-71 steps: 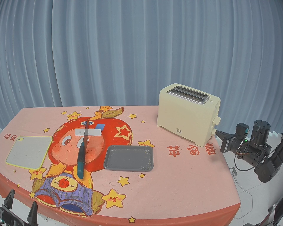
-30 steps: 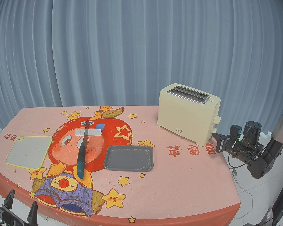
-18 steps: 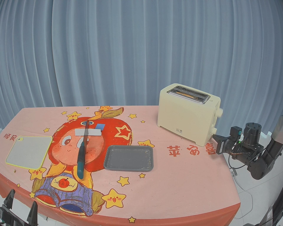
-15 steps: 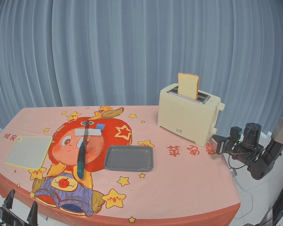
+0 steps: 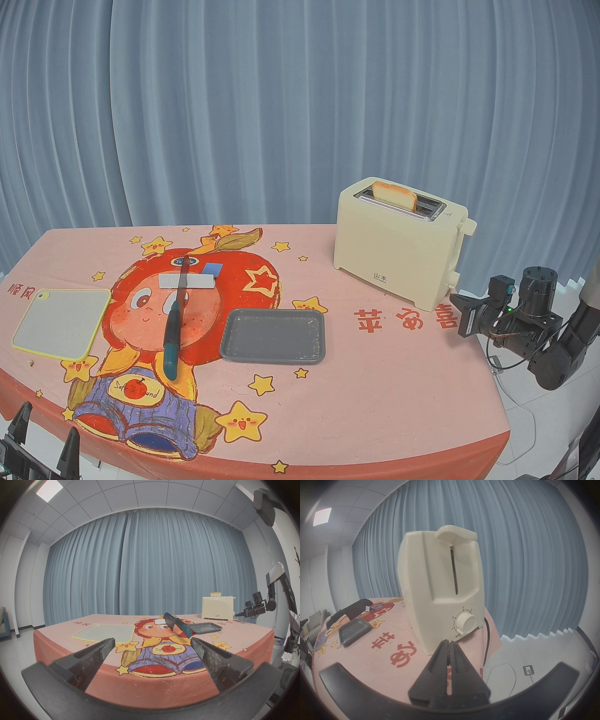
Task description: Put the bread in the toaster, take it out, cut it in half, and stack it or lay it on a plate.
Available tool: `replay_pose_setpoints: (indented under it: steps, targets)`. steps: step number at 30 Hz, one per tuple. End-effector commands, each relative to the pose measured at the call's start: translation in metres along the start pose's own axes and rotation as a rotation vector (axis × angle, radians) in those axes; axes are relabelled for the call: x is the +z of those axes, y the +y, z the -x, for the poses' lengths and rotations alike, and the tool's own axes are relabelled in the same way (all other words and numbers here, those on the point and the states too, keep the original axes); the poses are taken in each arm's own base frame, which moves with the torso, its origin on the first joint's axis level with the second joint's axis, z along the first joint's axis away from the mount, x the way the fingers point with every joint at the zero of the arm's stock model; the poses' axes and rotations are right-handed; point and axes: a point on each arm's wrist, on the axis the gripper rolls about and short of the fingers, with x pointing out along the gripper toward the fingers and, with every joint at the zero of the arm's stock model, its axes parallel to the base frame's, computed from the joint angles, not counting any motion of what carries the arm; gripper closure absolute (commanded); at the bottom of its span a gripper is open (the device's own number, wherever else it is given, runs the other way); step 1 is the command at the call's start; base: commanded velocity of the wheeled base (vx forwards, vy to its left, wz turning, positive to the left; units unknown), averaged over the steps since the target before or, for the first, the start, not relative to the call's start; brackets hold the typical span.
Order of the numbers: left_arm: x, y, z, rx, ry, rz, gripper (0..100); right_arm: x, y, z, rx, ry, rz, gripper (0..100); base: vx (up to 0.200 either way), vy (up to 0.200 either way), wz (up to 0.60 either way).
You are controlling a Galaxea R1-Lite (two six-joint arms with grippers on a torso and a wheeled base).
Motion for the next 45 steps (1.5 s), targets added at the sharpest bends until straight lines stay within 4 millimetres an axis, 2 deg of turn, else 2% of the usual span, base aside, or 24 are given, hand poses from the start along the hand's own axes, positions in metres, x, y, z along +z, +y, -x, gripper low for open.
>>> replay_pose_setpoints:
  steps: [1,10,15,20,30,38,45]
  targets:
    - [-0.005,0.0,0.0,0.001,0.003,0.001,0,0.005,0.005,0.014,-0.004,-0.026,0.005,100,0.0,0.0,0.0]
    - [-0.005,0.0,0.0,0.001,0.003,0.0,0,0.0,0.013,0.028,-0.021,-0.084,0.026,100,0.0,0.0,0.0]
    - [-0.005,0.0,0.0,0.001,0.003,0.0,0,0.009,0.02,0.034,-0.018,-0.16,0.04,100,0.0,0.0,0.0]
    - [-0.005,0.0,0.0,0.001,0.003,0.001,0,0.03,0.027,0.047,0.005,-0.252,0.047,100,0.0,0.0,0.0]
    - [-0.005,0.0,0.0,0.001,0.003,0.001,0,0.054,0.027,0.063,0.016,-0.366,0.052,100,0.0,0.0,0.0]
    - [-0.005,0.0,0.0,0.001,0.003,0.0,0,0.06,0.028,0.076,0.018,-0.325,0.05,100,0.0,0.0,0.0]
    - [-0.005,0.0,0.0,-0.001,0.003,0.001,0,0.061,0.028,0.077,0.018,-0.328,0.05,100,0.0,0.0,0.0]
